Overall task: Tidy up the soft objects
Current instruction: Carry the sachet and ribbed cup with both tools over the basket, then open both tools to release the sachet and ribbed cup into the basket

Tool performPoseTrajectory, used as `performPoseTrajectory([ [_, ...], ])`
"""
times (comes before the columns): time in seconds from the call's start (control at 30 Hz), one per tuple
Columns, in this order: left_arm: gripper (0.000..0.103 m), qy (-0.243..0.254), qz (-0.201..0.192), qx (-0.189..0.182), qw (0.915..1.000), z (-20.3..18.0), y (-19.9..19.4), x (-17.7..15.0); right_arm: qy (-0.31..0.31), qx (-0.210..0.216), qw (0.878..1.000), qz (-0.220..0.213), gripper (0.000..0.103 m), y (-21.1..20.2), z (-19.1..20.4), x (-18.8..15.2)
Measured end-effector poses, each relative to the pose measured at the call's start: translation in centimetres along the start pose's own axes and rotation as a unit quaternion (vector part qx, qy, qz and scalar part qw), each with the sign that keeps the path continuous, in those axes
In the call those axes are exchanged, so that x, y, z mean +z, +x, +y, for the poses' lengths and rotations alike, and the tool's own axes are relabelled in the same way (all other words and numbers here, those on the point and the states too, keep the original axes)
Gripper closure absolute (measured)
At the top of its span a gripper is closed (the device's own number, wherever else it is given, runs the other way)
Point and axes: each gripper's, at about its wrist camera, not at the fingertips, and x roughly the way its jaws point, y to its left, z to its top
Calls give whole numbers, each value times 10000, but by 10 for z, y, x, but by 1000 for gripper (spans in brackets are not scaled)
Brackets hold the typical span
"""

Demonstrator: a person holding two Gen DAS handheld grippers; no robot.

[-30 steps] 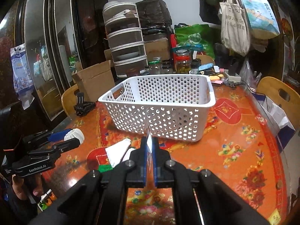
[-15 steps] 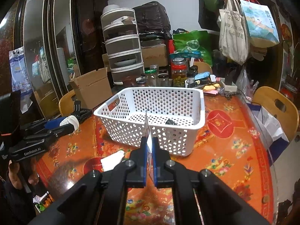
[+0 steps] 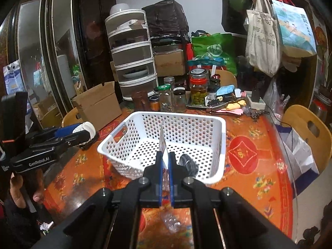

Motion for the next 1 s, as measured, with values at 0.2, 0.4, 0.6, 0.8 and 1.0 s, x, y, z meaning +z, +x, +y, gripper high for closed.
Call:
performPoseTrajectory([
  [0.2, 63, -76, 434, 101, 9990, 3, 54, 26, -123, -223, 9989, 385, 100, 45, 1, 22],
  [0.4, 63, -57, 914, 330, 9953, 7, 108, 30, -184, -474, 9952, 840, 100, 98, -6, 22],
  [0.6, 63, -151, 1334, 366, 9903, 15, 155, 17, -95, -346, 9918, 1227, 100, 140, -13, 15],
  [0.8, 63, -255, 1596, 413, 9860, 27, 185, 3, -101, -387, 9861, 1612, 100, 173, -13, 5],
  [1.0, 63, -304, 1800, 475, 9820, 37, 206, -8, -121, -428, 9829, 1785, 100, 189, -12, -2],
])
